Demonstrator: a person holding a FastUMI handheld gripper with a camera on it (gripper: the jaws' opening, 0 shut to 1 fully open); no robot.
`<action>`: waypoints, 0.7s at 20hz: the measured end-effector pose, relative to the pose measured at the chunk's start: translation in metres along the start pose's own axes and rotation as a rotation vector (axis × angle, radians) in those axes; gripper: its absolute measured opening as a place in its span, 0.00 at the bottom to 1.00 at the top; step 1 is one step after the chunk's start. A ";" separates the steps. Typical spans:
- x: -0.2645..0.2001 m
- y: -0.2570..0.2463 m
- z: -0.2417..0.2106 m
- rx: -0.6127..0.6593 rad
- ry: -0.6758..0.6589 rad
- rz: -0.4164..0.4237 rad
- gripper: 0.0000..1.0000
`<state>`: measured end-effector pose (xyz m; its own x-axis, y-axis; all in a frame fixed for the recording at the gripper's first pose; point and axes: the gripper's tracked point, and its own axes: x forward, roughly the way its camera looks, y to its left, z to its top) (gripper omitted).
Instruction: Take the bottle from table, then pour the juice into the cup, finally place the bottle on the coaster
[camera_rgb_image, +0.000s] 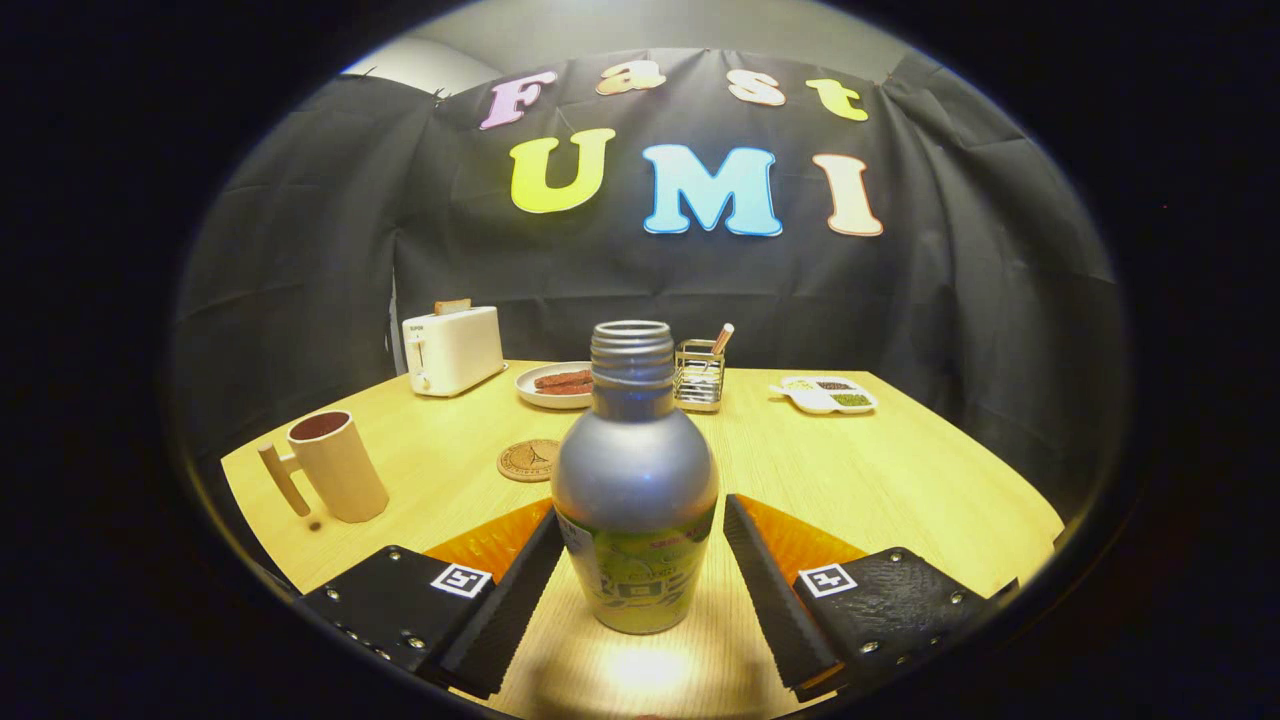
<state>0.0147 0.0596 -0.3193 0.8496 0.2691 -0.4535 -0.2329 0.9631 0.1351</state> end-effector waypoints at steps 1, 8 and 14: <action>0.001 0.000 -0.004 0.006 0.011 -0.002 0.96; 0.008 0.006 -0.023 -0.013 0.071 0.016 0.88; 0.009 0.005 -0.025 -0.004 0.104 -0.003 0.80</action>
<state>0.0093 0.0672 -0.3449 0.7966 0.2652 -0.5432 -0.2325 0.9639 0.1298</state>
